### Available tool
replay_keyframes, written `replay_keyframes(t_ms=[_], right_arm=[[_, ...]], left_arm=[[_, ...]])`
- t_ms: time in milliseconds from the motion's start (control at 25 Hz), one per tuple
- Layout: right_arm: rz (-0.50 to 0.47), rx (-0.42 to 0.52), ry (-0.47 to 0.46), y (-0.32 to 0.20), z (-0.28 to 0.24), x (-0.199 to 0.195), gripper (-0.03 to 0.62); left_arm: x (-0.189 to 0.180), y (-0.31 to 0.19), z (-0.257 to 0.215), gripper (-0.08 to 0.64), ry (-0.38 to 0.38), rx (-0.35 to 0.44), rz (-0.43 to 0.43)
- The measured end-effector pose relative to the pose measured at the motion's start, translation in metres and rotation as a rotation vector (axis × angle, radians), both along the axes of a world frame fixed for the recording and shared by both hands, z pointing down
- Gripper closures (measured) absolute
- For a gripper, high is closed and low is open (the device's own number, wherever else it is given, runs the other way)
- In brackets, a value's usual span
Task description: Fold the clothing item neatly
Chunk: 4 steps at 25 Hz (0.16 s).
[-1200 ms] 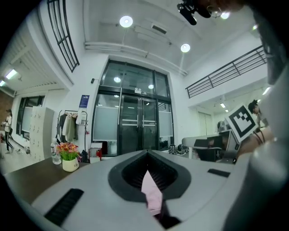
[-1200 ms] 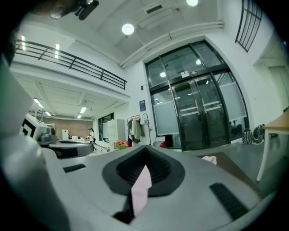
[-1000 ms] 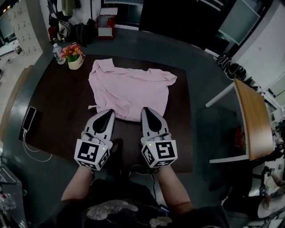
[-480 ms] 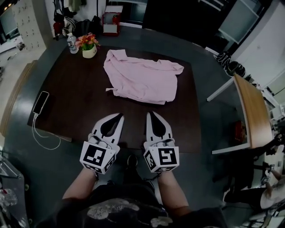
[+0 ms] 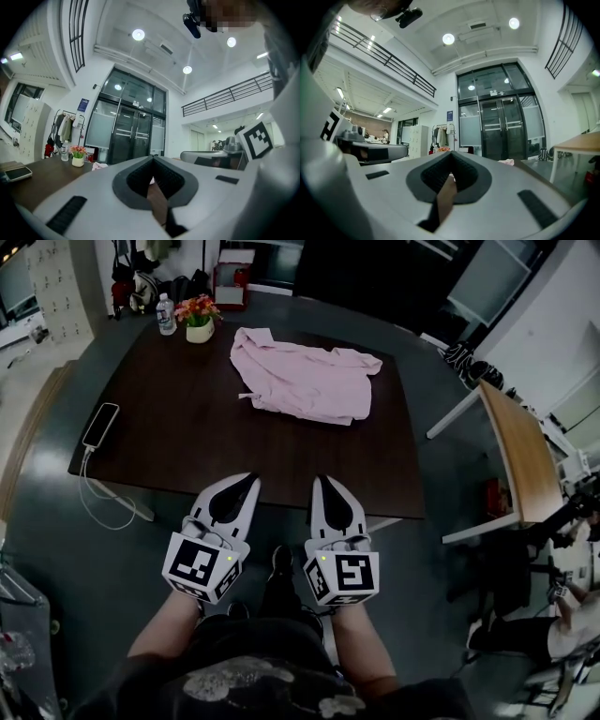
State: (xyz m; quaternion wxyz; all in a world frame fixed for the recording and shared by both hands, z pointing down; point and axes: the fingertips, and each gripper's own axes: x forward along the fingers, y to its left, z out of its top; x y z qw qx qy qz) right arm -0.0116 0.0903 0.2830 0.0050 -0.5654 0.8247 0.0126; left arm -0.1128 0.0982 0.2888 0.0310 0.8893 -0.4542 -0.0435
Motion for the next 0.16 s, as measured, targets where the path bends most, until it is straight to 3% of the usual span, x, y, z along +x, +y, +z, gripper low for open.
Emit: replay_keyframes(t_ms=[160], right_arm=[[0.007, 0.001, 0.004, 0.027, 0.001, -0.007, 0.6]], left_arm=[[-0.007, 0.027, 0.001, 0.551, 0.0, 0.004, 0.006]])
